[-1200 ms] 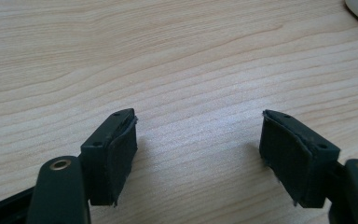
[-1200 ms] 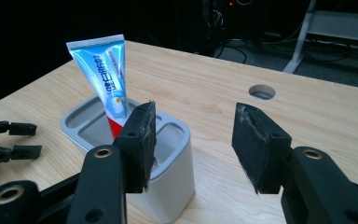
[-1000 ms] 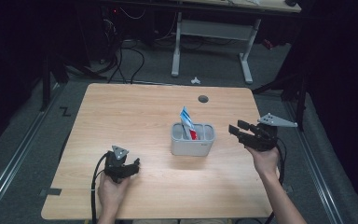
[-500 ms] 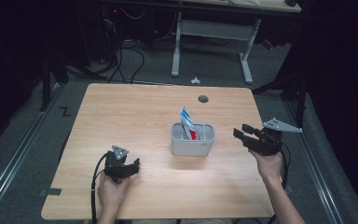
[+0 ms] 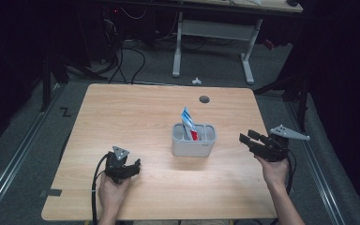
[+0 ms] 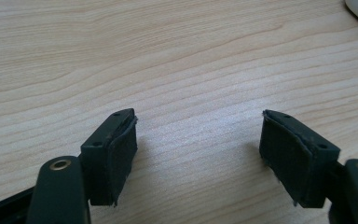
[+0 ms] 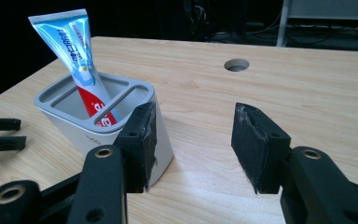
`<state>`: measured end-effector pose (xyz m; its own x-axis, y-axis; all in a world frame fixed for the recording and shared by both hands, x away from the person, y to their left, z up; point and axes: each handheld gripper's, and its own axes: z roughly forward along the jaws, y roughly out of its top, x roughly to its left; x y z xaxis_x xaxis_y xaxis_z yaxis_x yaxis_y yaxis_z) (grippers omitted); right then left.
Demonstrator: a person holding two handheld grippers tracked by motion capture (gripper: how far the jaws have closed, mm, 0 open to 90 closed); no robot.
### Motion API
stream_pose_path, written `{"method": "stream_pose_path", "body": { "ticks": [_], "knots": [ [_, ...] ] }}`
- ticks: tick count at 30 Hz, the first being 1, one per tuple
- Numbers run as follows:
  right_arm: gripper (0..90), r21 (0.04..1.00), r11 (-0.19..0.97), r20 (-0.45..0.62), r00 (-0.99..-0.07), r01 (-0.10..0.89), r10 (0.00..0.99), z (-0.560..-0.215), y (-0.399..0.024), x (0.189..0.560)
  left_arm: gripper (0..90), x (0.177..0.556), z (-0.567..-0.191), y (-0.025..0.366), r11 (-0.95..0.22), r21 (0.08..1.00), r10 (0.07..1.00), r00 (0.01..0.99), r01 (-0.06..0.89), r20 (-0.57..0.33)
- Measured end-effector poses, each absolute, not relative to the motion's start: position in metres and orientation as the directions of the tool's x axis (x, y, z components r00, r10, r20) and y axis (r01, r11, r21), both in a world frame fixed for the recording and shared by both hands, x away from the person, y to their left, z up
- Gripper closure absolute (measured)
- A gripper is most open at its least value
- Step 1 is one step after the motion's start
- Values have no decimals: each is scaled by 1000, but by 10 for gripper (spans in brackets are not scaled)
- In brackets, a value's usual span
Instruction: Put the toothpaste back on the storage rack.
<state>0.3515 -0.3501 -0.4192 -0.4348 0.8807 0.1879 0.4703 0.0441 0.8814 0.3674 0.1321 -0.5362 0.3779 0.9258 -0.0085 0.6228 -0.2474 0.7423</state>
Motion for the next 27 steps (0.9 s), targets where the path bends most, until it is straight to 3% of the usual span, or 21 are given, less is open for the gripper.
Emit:
{"method": "stream_pose_path", "body": {
  "ticks": [27],
  "knots": [
    [506,850,21,212,-379,526,901,-450,-366,342,279,367,-536,132,-247,742,926,378,623,-9]
  ]
}}
